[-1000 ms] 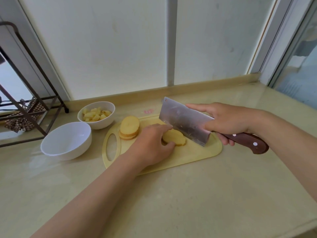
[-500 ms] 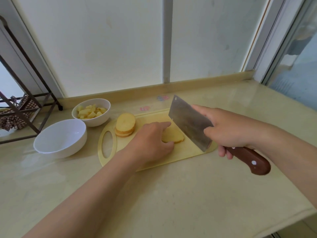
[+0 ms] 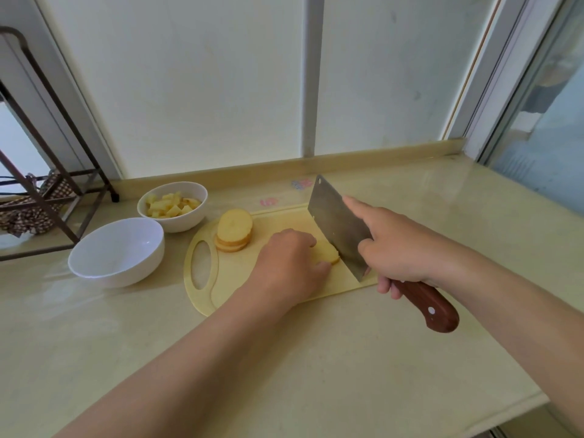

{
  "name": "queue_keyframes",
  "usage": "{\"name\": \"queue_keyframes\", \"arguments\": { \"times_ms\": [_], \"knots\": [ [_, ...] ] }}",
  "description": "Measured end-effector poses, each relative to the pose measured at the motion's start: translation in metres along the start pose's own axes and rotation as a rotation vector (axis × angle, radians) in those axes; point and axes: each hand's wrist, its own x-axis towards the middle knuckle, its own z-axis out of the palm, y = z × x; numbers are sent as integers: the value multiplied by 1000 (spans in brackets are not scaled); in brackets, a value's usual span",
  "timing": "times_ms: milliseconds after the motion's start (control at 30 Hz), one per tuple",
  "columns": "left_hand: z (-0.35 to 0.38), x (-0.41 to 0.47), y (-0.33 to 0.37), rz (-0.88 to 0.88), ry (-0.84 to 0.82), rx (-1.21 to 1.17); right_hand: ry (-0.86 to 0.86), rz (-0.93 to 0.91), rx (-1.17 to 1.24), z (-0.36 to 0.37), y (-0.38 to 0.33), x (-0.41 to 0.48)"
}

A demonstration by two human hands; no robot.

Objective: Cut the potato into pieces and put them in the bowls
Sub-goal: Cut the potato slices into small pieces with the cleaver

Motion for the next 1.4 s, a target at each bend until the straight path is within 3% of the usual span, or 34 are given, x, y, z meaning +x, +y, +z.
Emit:
{"name": "queue_keyframes", "arguments": {
  "times_ms": [467,567,700,800,1400],
  "knots": [
    [1,-5,7,-32,6,107,2,-22,-39,-4,0,7],
    [-1,-3,1,57,0,159,1,-29,-43,-6,1,7],
    [-6,0,-15,345,-70,3,5,-32,-55,-8,2,0],
    [-5,2,-25,461,-99,-7,3,-20,-64,-8,0,-4],
    [5,9,-26,635,-60,36,-26,7,-191,-4,-23,-20]
  ]
}}
